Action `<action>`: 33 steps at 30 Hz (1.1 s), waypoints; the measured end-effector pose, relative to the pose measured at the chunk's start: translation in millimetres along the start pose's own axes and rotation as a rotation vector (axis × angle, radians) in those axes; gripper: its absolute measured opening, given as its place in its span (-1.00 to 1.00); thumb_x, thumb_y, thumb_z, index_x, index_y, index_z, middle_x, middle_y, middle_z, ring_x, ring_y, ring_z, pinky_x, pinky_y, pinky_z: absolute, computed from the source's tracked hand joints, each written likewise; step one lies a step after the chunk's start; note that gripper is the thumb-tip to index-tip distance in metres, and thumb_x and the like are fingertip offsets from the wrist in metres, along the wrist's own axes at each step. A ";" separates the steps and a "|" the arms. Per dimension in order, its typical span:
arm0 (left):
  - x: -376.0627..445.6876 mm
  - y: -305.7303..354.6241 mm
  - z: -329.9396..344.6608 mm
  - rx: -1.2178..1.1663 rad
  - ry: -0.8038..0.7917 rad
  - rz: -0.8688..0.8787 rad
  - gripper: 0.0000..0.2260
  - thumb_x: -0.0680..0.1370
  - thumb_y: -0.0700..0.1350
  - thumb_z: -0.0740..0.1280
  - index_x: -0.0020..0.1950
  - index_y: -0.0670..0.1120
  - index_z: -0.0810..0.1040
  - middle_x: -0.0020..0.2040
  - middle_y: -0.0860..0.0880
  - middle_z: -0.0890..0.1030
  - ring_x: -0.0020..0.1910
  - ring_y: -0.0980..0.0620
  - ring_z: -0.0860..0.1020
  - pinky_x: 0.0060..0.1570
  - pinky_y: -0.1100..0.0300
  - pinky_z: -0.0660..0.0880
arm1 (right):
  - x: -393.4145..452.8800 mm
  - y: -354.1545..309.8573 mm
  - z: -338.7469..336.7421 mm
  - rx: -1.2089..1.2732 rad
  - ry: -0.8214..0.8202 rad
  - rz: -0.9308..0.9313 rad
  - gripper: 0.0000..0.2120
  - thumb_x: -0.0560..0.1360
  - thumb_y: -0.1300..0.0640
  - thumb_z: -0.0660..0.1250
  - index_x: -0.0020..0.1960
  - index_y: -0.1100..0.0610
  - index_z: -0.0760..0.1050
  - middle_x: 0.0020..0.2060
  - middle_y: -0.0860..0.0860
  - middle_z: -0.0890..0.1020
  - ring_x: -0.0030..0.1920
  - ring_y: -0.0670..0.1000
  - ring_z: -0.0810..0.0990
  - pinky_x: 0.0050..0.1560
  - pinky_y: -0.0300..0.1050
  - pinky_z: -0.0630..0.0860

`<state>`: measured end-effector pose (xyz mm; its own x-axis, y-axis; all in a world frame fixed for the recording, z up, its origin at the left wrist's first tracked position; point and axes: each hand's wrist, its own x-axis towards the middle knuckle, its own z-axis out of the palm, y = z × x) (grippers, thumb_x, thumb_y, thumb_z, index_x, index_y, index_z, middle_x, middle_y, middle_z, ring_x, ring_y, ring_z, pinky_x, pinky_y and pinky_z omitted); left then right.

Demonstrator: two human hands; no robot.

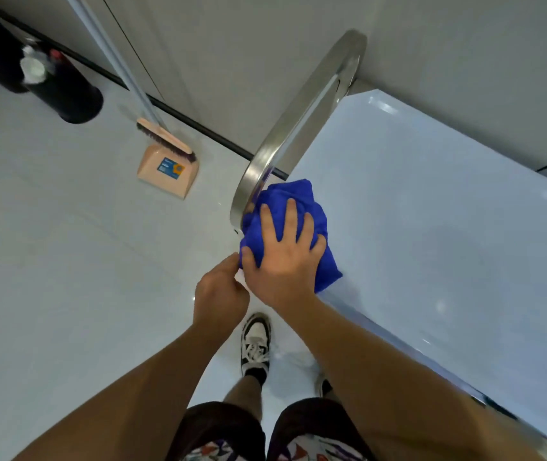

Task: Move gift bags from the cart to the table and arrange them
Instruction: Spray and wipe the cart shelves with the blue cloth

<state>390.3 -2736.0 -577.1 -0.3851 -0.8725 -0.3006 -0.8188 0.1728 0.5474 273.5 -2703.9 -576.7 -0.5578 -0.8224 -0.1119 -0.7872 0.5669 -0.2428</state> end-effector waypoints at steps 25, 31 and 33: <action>-71.3 123.9 84.6 0.318 -0.221 0.539 -0.82 0.44 -0.18 0.26 -0.22 -0.04 0.67 -0.32 0.02 0.67 -0.34 -0.05 0.59 -0.30 0.14 0.50 | -106.7 179.1 -18.9 -0.032 -0.022 -0.063 -0.13 0.47 0.05 0.46 0.61 -0.15 0.03 0.61 0.12 0.09 0.57 0.31 0.10 0.47 0.34 0.18; -118.8 175.7 138.8 0.412 -0.309 0.615 -0.75 0.44 -0.09 0.20 -0.20 0.01 0.68 -0.34 0.04 0.66 -0.36 -0.03 0.58 -0.35 0.15 0.50 | -160.1 255.0 -31.2 -0.026 0.027 0.011 -0.12 0.46 0.10 0.46 0.61 -0.15 0.03 0.62 0.10 0.09 0.58 0.29 0.09 0.48 0.33 0.18; -134.3 191.7 156.2 0.416 -0.320 0.696 -0.77 0.43 -0.12 0.22 -0.24 0.00 0.68 -0.38 0.03 0.65 -0.41 -0.05 0.57 -0.39 0.18 0.46 | -179.9 280.1 -34.7 -0.032 0.040 0.054 -0.12 0.45 0.11 0.47 0.60 -0.15 0.05 0.62 0.10 0.11 0.58 0.29 0.11 0.48 0.33 0.19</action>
<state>218.6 -2514.3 -553.8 -0.9060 -0.3465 -0.2432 -0.4175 0.8267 0.3773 144.2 -2395.5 -591.2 -0.6089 -0.7887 -0.0851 -0.7635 0.6118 -0.2068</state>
